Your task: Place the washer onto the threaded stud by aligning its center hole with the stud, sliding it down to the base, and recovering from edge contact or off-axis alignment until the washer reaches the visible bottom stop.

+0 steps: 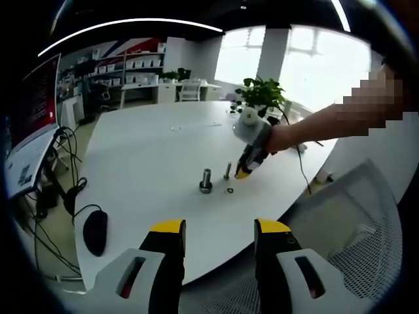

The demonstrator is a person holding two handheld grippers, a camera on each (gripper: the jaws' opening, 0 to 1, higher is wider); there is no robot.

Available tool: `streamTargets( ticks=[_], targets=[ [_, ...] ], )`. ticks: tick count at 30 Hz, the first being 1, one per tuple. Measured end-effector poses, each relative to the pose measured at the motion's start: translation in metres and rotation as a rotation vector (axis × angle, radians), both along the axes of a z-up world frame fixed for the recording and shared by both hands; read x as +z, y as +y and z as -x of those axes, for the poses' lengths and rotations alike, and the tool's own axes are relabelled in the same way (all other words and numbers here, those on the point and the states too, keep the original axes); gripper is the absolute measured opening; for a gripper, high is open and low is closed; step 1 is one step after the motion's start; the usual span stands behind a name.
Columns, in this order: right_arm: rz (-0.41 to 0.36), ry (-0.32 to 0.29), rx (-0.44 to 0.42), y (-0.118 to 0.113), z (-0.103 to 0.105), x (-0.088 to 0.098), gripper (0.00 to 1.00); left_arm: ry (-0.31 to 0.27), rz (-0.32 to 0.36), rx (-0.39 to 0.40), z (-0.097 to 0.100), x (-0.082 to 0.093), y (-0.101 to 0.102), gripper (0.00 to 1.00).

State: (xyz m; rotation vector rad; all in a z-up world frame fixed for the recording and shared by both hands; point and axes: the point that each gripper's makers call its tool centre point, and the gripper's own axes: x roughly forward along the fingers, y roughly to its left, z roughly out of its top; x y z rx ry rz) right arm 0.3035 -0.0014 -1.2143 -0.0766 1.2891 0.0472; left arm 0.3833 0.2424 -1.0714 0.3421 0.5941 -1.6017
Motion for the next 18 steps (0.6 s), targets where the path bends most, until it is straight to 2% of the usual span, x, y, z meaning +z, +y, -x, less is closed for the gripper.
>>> streamTargets(
  ticks=[8, 18],
  targets=[
    [0.009, -0.037, -0.020, -0.020, -0.003, 0.012, 0.13, 0.000, -0.001, -0.001, 0.000, 0.000, 0.000, 0.40],
    [0.034, -0.093, -0.001, -0.021, -0.013, 0.040, 0.13, -0.001, 0.000, -0.001, 0.001, 0.000, 0.000, 0.40]
  ],
)
